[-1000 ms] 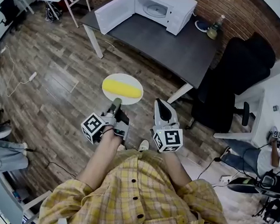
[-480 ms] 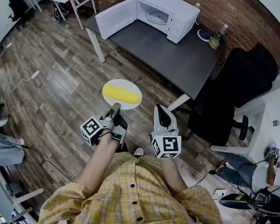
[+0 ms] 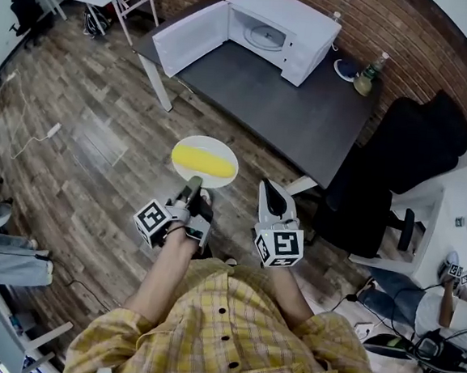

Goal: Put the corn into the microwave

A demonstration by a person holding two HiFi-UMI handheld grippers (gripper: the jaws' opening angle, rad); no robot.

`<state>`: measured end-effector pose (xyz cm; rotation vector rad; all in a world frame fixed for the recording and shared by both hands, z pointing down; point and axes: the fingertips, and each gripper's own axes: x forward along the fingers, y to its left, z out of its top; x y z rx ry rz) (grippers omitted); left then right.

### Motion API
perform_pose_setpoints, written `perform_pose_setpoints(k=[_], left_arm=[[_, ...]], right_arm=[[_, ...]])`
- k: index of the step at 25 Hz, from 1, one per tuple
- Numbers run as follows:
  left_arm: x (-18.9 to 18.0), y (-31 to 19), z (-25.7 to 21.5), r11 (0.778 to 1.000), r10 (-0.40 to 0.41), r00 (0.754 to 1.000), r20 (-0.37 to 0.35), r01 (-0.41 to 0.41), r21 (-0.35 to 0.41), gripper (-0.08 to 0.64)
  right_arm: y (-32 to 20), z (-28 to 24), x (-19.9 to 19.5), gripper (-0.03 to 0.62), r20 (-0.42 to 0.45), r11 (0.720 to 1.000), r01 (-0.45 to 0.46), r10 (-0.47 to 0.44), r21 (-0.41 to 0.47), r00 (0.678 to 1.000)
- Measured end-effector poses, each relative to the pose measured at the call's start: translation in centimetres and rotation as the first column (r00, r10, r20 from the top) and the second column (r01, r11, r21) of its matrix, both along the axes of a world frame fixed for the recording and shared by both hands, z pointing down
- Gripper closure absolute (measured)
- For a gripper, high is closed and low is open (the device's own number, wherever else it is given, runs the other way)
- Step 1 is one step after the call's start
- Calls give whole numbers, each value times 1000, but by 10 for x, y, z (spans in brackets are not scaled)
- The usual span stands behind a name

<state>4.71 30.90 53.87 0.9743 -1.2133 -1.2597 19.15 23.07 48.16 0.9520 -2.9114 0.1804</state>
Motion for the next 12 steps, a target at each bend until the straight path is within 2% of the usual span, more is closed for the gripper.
perform_pose_setpoints(k=[7, 12], left_arm=[[-58, -90, -9, 998, 53, 999, -3, -53, 22, 543], [-97, -144, -13, 993, 120, 993, 12, -120, -6, 545]], right_arm=[[-81, -12, -58, 588, 22, 999, -49, 49, 18, 999], [-132, -22, -96, 589, 26, 995, -104, 103, 12, 994]])
